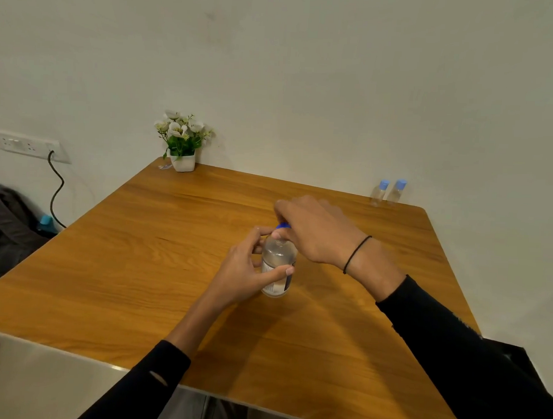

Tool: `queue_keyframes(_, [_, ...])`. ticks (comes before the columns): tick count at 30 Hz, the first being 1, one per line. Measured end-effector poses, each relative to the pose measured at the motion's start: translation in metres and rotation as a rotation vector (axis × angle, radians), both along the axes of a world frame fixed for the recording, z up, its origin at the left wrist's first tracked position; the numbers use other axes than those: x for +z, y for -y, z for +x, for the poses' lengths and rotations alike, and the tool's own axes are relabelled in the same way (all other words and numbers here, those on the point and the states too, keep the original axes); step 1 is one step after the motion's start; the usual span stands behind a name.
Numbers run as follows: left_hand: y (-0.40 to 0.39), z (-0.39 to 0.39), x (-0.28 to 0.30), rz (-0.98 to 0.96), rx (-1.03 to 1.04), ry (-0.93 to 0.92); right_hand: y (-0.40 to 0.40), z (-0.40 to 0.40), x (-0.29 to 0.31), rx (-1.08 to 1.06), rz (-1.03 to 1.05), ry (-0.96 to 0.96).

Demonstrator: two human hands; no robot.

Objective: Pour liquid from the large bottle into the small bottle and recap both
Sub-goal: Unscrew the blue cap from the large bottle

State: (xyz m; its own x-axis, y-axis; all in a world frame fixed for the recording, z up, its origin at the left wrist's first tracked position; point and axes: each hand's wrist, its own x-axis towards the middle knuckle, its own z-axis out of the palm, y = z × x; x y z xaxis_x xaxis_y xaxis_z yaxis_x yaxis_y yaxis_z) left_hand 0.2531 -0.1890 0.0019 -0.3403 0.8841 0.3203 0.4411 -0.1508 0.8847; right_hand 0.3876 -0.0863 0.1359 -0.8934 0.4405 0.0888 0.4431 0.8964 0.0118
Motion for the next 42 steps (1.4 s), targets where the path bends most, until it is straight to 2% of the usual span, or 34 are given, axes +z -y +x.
queue_keyframes(5, [0.0,0.0,0.0,0.005,-0.017,0.021,-0.003,0.005,0.003,0.046,-0.167,0.062])
queue_keyframes(9, [0.0,0.001,0.001,-0.002,-0.012,0.001,-0.001,0.001,-0.003,-0.031,-0.017,-0.004])
queue_keyframes(12, [0.0,0.001,0.0,-0.013,-0.008,0.004,-0.003,0.001,-0.005,0.031,-0.042,-0.038])
queue_keyframes(15, [0.0,0.001,0.001,-0.009,-0.007,0.005,-0.001,0.004,-0.003,0.039,-0.072,0.013])
queue_keyframes(17, [0.0,0.001,0.002,0.001,-0.009,-0.001,0.001,0.005,-0.004,-0.028,-0.029,0.007])
queue_keyframes(20, [0.0,0.001,0.002,-0.009,0.0,-0.001,-0.001,0.003,-0.006,-0.01,0.048,-0.028])
queue_keyframes(26, [0.0,0.002,0.001,-0.01,-0.009,0.018,0.002,0.006,-0.003,0.027,-0.049,0.018])
queue_keyframes(31, [0.0,0.003,0.002,-0.007,0.003,0.001,0.008,0.006,-0.001,0.004,0.088,-0.042])
queue_keyframes(38, [-0.003,0.001,-0.001,-0.016,0.004,0.004,0.01,0.006,0.003,0.035,-0.018,0.005])
queue_keyframes(42, [-0.002,0.0,-0.002,-0.002,0.001,-0.01,0.014,0.002,0.0,-0.027,0.135,0.002])
